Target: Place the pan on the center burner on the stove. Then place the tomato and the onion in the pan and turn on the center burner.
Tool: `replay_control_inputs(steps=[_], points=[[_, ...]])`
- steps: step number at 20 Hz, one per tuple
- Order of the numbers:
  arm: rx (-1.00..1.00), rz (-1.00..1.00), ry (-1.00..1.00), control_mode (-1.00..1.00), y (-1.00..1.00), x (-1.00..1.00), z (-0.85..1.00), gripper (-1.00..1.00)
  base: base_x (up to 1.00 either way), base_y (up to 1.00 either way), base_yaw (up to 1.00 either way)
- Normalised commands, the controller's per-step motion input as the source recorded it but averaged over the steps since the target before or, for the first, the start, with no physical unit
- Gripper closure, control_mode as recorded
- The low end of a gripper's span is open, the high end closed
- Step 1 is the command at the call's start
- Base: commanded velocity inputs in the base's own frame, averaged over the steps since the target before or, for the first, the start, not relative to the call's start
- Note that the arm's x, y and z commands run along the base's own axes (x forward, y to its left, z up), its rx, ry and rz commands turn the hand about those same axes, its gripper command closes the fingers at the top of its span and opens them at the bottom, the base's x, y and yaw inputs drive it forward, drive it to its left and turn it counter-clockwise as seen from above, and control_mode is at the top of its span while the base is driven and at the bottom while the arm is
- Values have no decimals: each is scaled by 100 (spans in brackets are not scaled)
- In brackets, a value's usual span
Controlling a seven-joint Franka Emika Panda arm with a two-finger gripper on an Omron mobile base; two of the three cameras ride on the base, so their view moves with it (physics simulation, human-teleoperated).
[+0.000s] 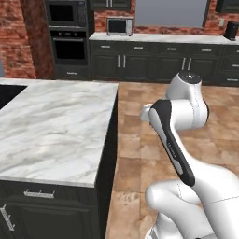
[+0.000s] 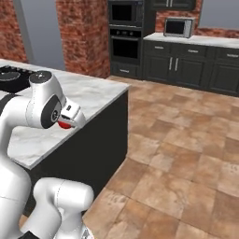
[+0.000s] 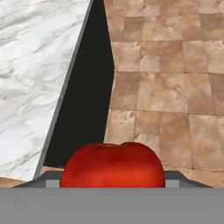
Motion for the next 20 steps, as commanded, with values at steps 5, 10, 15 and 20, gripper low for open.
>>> replay_control_inputs(steps=[5, 10, 15, 20], points=[[0, 0, 0, 100, 0, 0, 0, 100, 39, -55, 8], [0, 0, 0, 100, 0, 0, 0, 100, 30, -61, 9], [0, 0, 0, 100, 0, 0, 0, 100, 34, -58, 9], [0, 0, 0, 100, 0, 0, 0, 100, 37, -60, 10]])
